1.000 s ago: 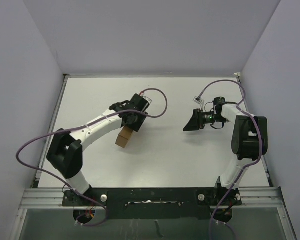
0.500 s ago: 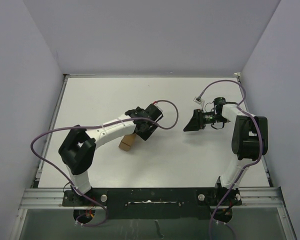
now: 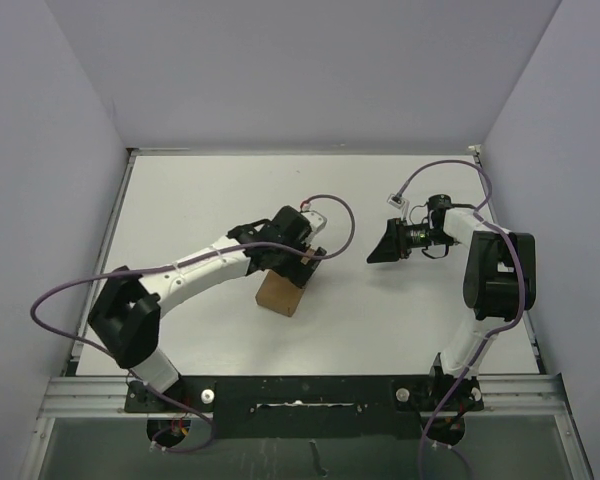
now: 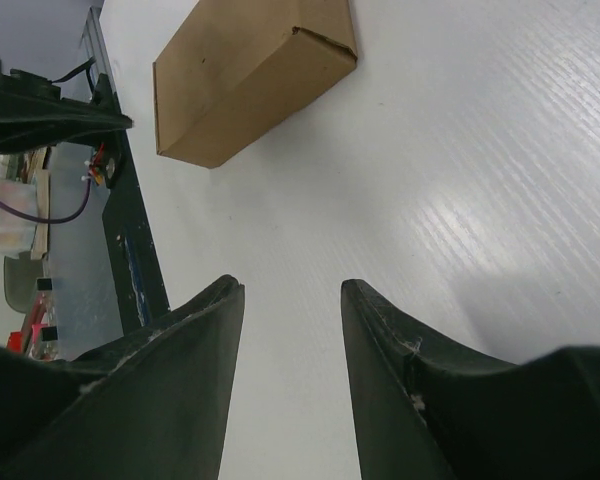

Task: Fold the paper box

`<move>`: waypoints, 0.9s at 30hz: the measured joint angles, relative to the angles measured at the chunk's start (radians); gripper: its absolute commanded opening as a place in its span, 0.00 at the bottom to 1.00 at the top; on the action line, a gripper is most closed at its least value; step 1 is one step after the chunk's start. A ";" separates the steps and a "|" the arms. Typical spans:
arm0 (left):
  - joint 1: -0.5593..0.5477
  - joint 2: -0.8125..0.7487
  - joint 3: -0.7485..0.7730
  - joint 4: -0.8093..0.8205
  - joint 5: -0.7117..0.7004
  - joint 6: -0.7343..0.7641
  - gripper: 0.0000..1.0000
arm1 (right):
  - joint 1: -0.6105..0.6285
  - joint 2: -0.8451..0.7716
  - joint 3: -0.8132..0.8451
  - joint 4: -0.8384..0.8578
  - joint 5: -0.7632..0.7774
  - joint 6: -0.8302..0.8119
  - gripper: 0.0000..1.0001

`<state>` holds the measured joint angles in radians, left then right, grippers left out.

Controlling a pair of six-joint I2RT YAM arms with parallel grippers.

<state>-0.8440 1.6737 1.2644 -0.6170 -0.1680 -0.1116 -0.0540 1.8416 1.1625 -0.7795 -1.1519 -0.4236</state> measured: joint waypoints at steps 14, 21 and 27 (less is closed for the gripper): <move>0.380 -0.303 -0.331 0.322 0.460 -0.231 0.86 | 0.013 -0.037 -0.001 0.000 0.001 -0.032 0.42; 0.534 -0.376 -0.502 0.426 0.578 -0.354 0.86 | 0.064 -0.133 -0.003 0.002 0.041 -0.084 0.38; 0.692 -0.546 -0.669 0.563 0.673 -0.480 0.85 | 0.126 -0.312 -0.046 0.033 0.142 -0.134 0.44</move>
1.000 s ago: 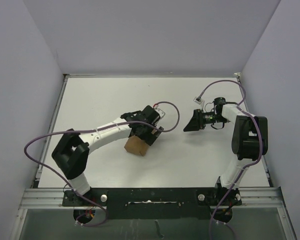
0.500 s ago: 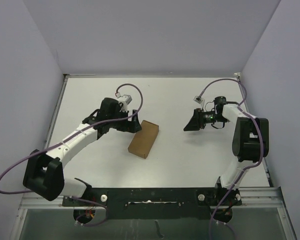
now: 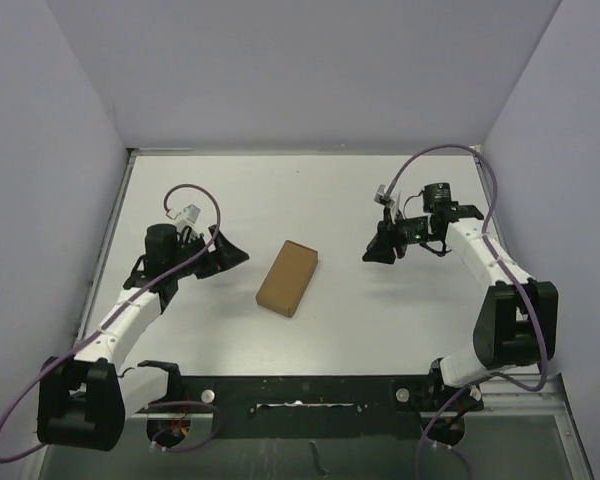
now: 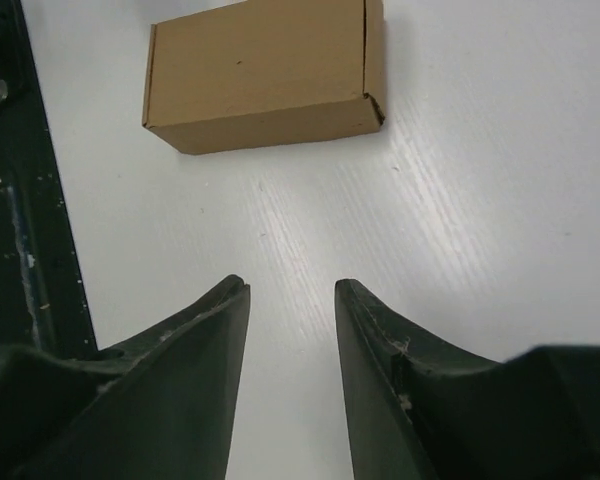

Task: Fold the paper box

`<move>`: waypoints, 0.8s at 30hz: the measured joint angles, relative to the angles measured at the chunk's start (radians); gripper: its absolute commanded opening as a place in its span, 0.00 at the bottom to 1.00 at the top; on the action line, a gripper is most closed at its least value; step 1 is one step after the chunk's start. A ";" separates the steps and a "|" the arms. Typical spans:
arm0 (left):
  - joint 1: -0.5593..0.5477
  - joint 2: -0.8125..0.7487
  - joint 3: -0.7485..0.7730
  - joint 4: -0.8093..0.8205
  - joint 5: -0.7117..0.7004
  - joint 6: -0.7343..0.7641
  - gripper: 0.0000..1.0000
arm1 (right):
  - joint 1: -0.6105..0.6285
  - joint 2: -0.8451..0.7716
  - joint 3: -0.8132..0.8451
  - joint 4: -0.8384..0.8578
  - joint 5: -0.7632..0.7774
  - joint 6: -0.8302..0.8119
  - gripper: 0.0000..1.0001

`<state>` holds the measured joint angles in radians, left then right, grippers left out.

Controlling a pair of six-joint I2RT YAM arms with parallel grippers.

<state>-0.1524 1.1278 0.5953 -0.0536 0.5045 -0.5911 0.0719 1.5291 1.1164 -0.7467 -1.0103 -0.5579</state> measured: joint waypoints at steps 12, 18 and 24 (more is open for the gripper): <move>0.083 -0.266 0.200 -0.185 0.010 0.005 0.98 | -0.090 -0.363 0.130 0.004 0.247 -0.078 0.98; 0.084 -0.270 0.446 -0.275 -0.037 0.025 0.98 | -0.101 -0.351 0.336 0.005 0.399 0.147 0.98; 0.084 -0.235 0.618 -0.364 -0.044 0.029 0.98 | -0.107 -0.344 0.473 -0.051 0.426 0.278 0.98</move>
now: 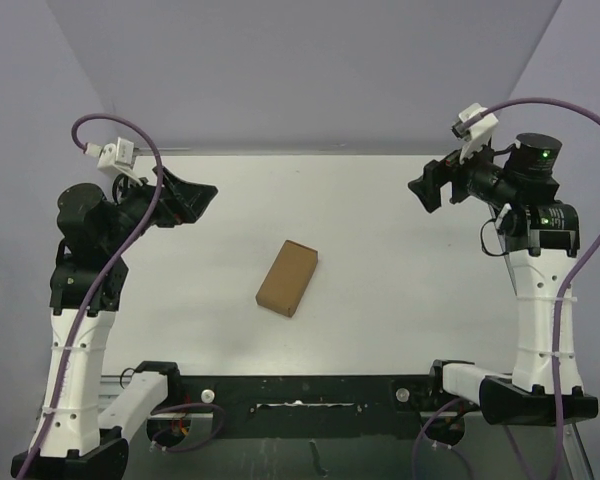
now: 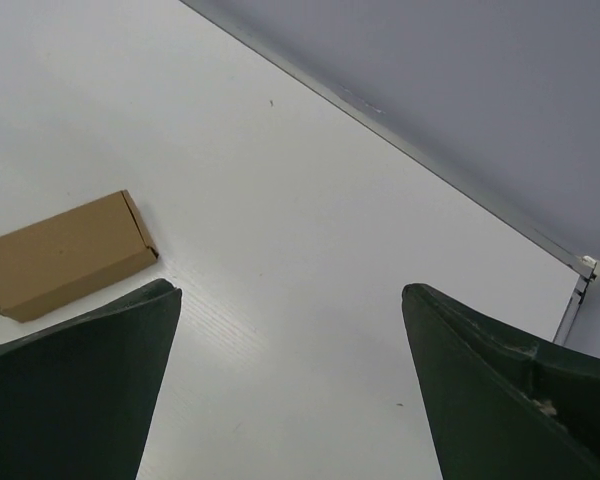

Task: Fold the paper box

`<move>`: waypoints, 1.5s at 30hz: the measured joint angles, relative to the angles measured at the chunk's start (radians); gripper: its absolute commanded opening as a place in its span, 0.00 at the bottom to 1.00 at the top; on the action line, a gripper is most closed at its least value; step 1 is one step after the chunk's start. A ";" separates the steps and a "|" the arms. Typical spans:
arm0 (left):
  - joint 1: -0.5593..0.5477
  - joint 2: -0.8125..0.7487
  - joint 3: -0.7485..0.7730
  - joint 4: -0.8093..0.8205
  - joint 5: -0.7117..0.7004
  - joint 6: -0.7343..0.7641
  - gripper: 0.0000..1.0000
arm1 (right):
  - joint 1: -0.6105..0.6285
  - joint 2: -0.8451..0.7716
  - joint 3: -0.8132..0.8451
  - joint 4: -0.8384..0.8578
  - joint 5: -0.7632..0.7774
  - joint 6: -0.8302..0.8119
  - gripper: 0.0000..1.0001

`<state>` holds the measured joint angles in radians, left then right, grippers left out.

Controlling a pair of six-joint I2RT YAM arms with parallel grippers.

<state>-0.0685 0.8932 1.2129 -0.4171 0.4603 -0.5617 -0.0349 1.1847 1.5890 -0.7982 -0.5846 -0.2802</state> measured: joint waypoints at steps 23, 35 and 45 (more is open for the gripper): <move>0.000 -0.045 0.113 -0.144 -0.026 0.024 0.98 | -0.106 -0.041 0.161 -0.087 -0.041 0.284 0.98; 0.000 -0.050 0.046 -0.119 0.025 0.011 0.95 | -0.115 -0.056 0.160 -0.086 -0.090 0.280 0.98; -0.071 -0.074 -0.326 -0.042 0.119 -0.131 0.28 | -0.085 -0.077 -0.222 -0.037 -0.435 0.037 0.98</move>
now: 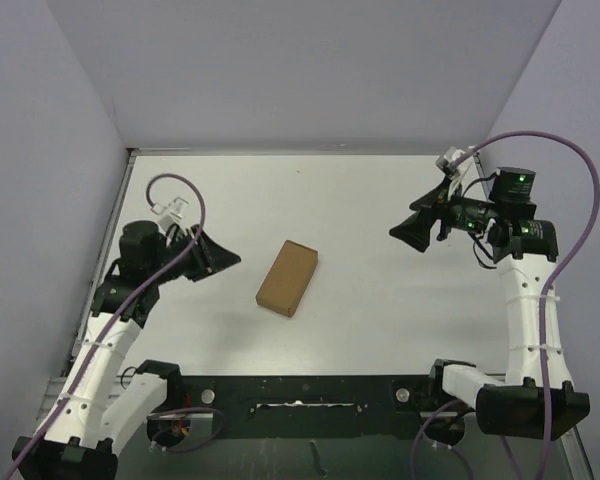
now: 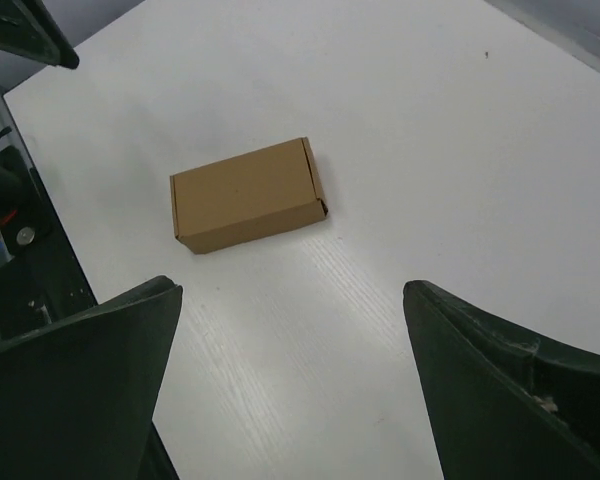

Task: Fold the paper box

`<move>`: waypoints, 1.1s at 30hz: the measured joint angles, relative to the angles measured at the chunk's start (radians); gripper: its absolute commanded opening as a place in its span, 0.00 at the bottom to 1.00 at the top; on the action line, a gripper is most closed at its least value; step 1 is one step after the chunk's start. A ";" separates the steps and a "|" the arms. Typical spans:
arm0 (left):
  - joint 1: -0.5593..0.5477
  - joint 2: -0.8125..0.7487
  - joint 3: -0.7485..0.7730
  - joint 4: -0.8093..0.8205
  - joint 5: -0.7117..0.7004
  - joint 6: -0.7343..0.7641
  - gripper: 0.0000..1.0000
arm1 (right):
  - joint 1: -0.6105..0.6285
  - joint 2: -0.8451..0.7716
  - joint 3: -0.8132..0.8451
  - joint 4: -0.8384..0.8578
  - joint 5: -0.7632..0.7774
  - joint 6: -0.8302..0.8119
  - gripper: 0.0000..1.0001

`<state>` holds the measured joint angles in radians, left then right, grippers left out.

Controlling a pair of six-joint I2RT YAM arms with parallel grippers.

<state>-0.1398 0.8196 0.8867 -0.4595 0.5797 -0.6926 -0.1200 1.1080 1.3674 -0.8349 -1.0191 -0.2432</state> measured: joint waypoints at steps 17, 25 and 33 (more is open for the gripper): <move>-0.390 0.277 -0.482 0.141 -0.336 -0.228 0.15 | 0.542 0.641 -0.055 0.194 0.488 -0.165 0.03; -0.378 0.450 -0.408 0.290 -0.389 -0.229 0.15 | 0.566 0.894 0.148 0.227 0.652 -0.146 0.02; -0.331 0.467 -0.354 0.265 -0.391 -0.150 0.16 | 0.565 0.880 0.134 0.202 0.541 -0.162 0.03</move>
<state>-0.4706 1.2861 0.5327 -0.1947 0.1890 -0.8425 0.4446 1.9881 1.5017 -0.6327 -0.4786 -0.4049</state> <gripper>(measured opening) 0.154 0.029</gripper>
